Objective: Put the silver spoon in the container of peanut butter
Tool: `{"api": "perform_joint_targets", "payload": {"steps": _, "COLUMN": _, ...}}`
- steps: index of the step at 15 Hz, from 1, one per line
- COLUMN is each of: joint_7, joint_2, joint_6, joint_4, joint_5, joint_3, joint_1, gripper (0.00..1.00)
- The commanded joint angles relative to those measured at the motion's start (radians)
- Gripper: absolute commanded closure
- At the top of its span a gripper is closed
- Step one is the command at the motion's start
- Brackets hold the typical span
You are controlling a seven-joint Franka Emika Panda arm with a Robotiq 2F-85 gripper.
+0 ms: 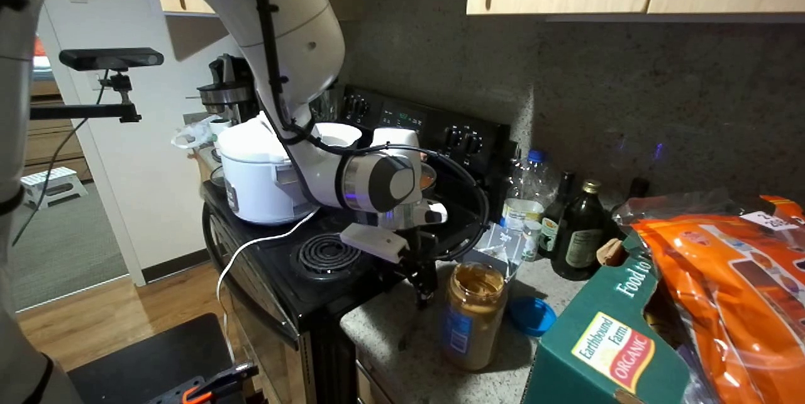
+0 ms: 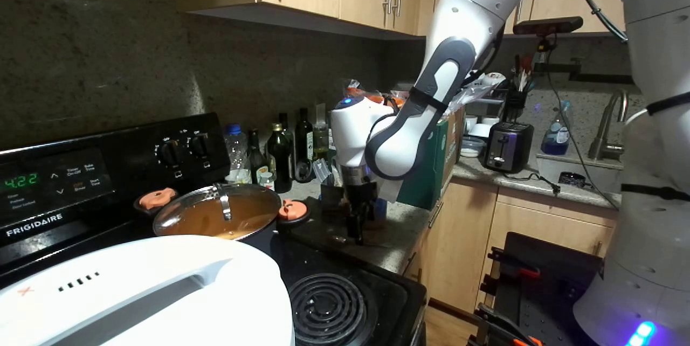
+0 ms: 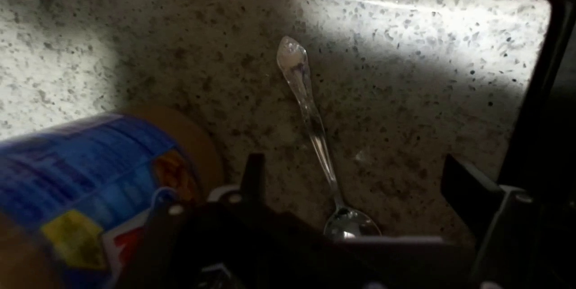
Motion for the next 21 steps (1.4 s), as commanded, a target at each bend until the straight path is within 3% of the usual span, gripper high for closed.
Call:
{"api": "perform_joint_targets", "payload": {"steps": 1, "joint_7": 0.094, "joint_2": -0.003, "joint_6": -0.047, "joint_4": 0.017, "joint_5": -0.073, "joint_3": -0.038, "joint_1": 0.042, "gripper": 0.0}}
{"api": "perform_joint_targets", "payload": {"steps": 10, "joint_7": 0.179, "joint_2": 0.033, "joint_6": -0.123, "joint_4": 0.058, "joint_5": -0.159, "joint_3": -0.071, "joint_1": 0.047, "gripper": 0.0}}
{"api": "perform_joint_targets", "payload": {"steps": 21, "joint_7": 0.17, "joint_2": 0.086, "joint_6": -0.195, "joint_4": 0.164, "joint_5": -0.198, "joint_3": -0.077, "joint_1": 0.045, "gripper": 0.0}}
